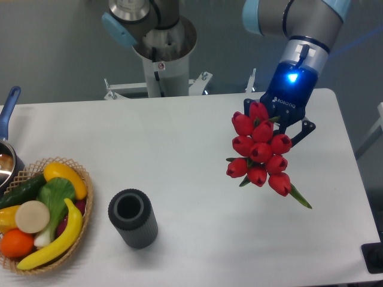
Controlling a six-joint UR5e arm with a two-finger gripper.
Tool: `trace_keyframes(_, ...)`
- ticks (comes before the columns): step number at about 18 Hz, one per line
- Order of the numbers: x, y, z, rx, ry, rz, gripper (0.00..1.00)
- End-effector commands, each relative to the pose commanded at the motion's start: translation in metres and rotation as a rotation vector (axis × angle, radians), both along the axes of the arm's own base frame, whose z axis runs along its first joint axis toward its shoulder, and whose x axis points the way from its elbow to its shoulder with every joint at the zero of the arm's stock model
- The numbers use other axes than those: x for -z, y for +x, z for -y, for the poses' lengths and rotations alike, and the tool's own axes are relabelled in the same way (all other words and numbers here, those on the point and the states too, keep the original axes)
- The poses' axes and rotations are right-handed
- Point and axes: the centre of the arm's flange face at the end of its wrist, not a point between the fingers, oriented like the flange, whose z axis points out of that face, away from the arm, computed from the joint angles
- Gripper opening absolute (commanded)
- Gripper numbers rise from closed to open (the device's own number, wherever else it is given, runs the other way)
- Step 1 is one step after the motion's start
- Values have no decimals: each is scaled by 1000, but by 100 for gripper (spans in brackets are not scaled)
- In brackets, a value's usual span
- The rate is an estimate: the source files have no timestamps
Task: Insert the flowers into the vase
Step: 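Hold the red tulip bunch in the gripper and begin moving toward the vase, then carry the tulips over the black vase, stems pointing down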
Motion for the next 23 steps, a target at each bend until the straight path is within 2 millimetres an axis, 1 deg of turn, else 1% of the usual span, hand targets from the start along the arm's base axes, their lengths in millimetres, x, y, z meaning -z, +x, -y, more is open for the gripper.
trace_keyframes(8,0,3,-3,7,5,4,37)
trace_keyframes(10,-3,4,-8,17,8,-1,37)
trace_keyframes(13,-9,8,-21,42,14,-18,37)
trace_keyframes(17,-2,15,-44,95,48,-45,37)
trace_keyframes(18,2,16,-50,108,55,-37,37)
trace_keyframes(19,4,19,-57,129,68,-37,37)
trace_keyframes(20,2,25,-62,151,90,-46,37)
trace_keyframes(22,-3,35,-69,199,151,-34,37)
trace_keyframes(23,-1,41,-72,225,185,-14,37)
